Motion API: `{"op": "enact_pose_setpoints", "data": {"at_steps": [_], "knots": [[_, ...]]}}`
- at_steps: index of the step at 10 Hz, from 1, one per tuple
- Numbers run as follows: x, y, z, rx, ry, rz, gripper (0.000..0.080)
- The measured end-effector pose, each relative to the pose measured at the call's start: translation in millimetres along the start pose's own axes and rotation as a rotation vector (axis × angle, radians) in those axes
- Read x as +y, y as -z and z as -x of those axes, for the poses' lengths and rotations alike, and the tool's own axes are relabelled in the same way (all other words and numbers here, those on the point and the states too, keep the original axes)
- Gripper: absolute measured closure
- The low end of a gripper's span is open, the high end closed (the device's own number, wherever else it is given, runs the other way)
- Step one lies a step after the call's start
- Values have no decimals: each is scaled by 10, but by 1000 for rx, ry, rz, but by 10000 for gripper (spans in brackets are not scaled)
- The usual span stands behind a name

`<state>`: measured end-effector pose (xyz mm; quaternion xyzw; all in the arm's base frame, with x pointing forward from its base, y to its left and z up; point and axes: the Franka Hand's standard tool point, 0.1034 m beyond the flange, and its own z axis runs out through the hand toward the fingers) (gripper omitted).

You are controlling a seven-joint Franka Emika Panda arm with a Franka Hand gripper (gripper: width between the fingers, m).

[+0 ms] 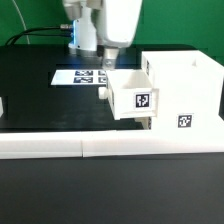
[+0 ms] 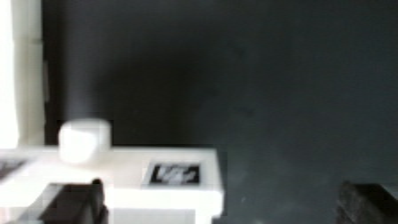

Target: Assemble drawer

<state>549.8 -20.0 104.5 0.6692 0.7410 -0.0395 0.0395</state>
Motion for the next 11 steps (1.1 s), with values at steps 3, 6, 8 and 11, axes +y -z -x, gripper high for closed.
{"op": "enact_pose_setpoints", "data": {"at_steps": [3, 6, 8, 11], "knots": [[-115, -107, 149, 6, -2, -1, 150], [-95, -246, 261, 39, 67, -15, 150], [-52, -358, 368, 124, 78, -28, 150], [-92, -516, 318, 202, 51, -48, 150]]}}
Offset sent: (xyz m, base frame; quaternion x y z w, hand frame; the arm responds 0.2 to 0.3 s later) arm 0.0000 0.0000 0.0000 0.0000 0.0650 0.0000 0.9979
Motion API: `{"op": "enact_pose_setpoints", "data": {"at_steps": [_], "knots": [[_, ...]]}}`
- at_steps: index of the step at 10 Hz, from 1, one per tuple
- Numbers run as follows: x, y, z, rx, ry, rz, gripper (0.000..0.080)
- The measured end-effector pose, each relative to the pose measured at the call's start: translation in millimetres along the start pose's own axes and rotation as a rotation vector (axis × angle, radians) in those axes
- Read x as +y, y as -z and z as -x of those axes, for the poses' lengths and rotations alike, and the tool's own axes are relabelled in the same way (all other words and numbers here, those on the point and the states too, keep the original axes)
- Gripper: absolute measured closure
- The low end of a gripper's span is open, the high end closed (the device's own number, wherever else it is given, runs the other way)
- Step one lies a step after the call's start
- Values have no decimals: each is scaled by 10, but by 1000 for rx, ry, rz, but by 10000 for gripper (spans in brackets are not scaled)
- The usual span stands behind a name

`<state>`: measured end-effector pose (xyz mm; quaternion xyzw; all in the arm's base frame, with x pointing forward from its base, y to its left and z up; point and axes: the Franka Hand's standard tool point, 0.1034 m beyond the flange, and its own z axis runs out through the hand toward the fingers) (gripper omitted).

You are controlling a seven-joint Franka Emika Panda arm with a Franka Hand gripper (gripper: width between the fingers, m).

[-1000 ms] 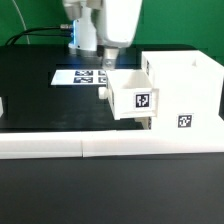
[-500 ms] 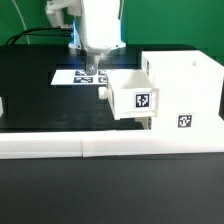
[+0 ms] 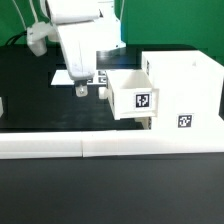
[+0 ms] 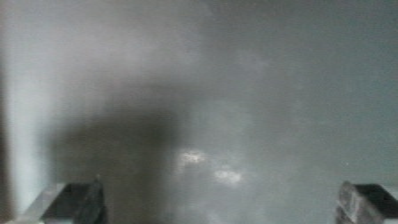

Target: Assemble drawer

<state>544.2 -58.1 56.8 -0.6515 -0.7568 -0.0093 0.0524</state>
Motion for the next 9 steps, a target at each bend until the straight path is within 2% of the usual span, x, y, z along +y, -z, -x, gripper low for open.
{"op": "enact_pose_setpoints", "data": {"at_steps": [5, 9], "knots": [[91, -42, -375, 9, -55, -4, 150], [105, -43, -446, -7, -153, -8, 151]]}}
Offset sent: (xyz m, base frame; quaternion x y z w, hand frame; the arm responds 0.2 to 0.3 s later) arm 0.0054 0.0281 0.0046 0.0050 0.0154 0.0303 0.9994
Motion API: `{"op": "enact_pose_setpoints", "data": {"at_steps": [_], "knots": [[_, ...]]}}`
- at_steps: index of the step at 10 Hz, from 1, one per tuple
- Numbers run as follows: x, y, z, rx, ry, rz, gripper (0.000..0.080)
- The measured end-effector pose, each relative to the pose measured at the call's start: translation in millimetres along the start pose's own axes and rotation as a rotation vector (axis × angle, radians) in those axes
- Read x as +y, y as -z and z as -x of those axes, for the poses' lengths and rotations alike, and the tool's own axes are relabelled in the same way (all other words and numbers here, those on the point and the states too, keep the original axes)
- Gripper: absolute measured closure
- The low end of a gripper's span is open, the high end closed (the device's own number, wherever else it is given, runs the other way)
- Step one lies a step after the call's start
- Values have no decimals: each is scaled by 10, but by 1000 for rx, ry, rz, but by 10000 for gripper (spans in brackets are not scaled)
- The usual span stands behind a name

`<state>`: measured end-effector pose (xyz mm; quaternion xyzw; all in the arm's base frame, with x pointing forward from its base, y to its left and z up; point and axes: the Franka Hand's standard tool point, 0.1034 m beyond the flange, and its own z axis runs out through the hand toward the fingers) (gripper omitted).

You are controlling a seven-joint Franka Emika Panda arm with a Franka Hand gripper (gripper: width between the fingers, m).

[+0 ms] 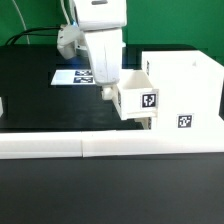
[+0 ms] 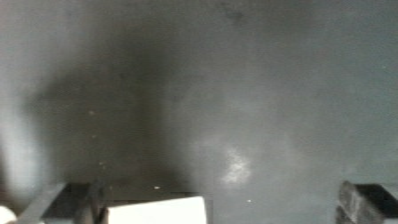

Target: Assemble drawer

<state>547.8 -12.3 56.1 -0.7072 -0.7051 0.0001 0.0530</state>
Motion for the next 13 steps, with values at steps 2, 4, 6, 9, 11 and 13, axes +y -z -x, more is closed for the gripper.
{"op": "enact_pose_setpoints", "data": {"at_steps": [2, 4, 6, 9, 11, 13], "knots": [[-2, 8, 3, 0, -5, -1, 151], [-8, -1, 10, 0, -6, -3, 151], [-24, 2, 132, 0, 81, -8, 151], [-3, 23, 137, -12, 141, -8, 151], [-6, 18, 149, -11, 138, -9, 151], [-112, 7, 133, -14, 143, -8, 151]]}}
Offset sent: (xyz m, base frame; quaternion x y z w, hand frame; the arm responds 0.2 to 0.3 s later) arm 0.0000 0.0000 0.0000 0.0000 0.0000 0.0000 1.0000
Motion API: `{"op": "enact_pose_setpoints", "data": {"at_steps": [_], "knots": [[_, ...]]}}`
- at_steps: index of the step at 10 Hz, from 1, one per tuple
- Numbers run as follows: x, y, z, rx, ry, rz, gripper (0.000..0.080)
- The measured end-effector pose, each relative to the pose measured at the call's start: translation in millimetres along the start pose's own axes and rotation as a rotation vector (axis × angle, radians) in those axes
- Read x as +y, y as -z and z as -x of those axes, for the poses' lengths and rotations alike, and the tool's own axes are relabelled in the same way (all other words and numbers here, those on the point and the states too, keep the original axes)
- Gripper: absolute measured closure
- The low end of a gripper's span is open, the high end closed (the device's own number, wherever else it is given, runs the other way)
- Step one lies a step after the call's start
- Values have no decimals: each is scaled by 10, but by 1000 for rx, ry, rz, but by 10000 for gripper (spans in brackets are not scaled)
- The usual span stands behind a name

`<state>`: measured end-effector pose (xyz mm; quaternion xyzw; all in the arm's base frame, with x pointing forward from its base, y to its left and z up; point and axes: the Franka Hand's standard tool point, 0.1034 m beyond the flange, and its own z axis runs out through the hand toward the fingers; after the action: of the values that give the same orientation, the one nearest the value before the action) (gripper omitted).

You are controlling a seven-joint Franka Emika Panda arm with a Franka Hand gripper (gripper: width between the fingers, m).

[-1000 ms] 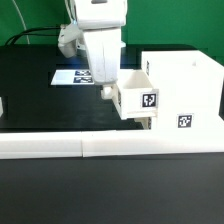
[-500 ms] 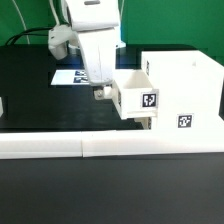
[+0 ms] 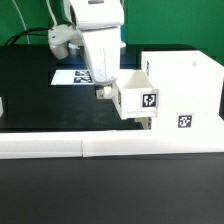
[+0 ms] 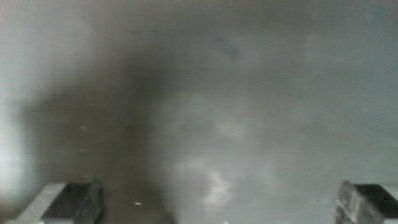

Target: Assemble drawer

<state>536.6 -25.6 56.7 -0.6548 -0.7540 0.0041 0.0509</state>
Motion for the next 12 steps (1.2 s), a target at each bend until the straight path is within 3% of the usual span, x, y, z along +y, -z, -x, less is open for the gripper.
{"op": "enact_pose_setpoints", "data": {"at_steps": [3, 5, 8, 11, 12], "knots": [[-292, -80, -78, -1, 2, -17, 151], [-275, -80, -138, -3, -32, -12, 151], [-117, -22, -305, -7, -88, 3, 151], [-74, -17, -272, -9, -127, -1, 151], [-118, -43, -168, -9, -103, -8, 151]]}}
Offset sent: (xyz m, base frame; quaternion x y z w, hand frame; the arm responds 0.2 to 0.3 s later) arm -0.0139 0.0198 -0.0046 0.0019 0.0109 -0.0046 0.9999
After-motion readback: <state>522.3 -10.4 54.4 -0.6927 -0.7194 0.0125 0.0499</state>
